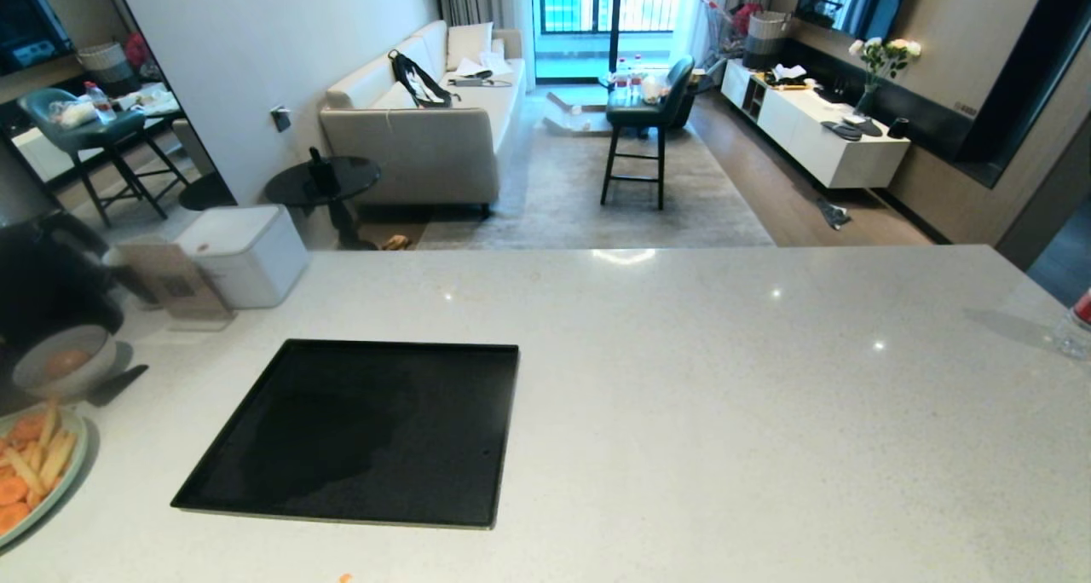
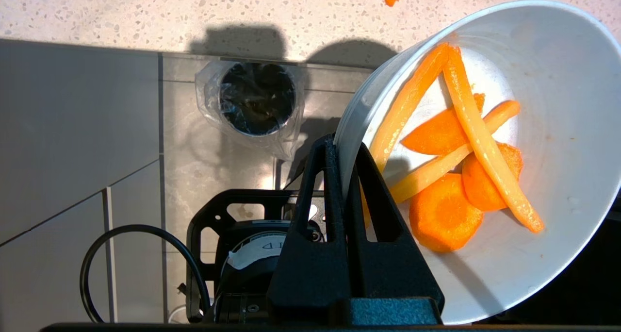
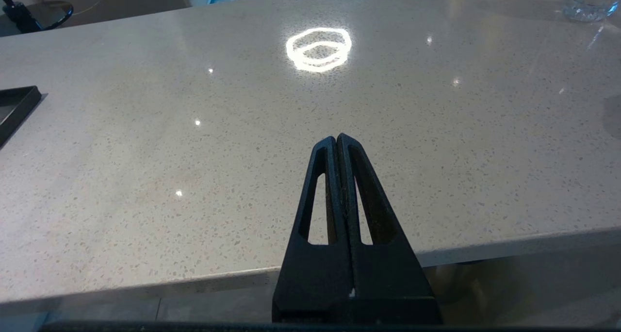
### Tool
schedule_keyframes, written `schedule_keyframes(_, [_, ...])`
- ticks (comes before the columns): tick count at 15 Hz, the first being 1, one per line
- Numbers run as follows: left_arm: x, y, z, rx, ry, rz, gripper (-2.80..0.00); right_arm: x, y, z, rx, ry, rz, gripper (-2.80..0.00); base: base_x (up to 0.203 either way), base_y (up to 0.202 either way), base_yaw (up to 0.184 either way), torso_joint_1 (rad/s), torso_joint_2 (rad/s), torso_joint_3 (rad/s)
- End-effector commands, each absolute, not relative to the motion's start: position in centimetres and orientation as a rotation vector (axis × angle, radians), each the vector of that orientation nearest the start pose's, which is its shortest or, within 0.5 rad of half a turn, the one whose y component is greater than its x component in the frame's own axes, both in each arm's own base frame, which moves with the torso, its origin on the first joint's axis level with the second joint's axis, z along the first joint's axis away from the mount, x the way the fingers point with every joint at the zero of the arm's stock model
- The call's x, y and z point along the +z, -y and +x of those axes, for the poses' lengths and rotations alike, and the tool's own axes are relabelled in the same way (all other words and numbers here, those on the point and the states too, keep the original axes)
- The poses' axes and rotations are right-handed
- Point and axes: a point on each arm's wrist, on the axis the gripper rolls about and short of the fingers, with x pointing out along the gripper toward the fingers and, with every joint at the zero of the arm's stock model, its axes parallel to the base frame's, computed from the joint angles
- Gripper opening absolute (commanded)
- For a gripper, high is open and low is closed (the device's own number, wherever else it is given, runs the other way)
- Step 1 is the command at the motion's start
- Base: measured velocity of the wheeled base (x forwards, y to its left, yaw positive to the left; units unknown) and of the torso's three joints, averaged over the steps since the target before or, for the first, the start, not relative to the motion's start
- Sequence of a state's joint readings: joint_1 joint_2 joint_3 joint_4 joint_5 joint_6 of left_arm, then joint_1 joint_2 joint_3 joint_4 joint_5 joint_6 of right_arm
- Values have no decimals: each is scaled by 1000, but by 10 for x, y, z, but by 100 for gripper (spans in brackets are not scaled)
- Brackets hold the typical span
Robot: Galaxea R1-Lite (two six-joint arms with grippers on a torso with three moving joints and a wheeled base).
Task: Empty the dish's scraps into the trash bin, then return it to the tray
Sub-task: Move the bowl over the trash can
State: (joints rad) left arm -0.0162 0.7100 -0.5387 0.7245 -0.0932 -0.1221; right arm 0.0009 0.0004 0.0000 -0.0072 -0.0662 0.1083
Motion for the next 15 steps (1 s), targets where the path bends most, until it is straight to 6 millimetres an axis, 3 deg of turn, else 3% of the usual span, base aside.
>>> schedule_keyframes(1, [158, 2, 21, -43, -912, -148, -280, 76, 1, -23, -65, 11, 109, -280, 0, 0, 0, 0, 0, 0])
schedule_keyframes(15, [154, 3, 20, -69, -925, -148, -280, 76, 1, -23, -65, 11, 109, -280, 0, 0, 0, 0, 0, 0])
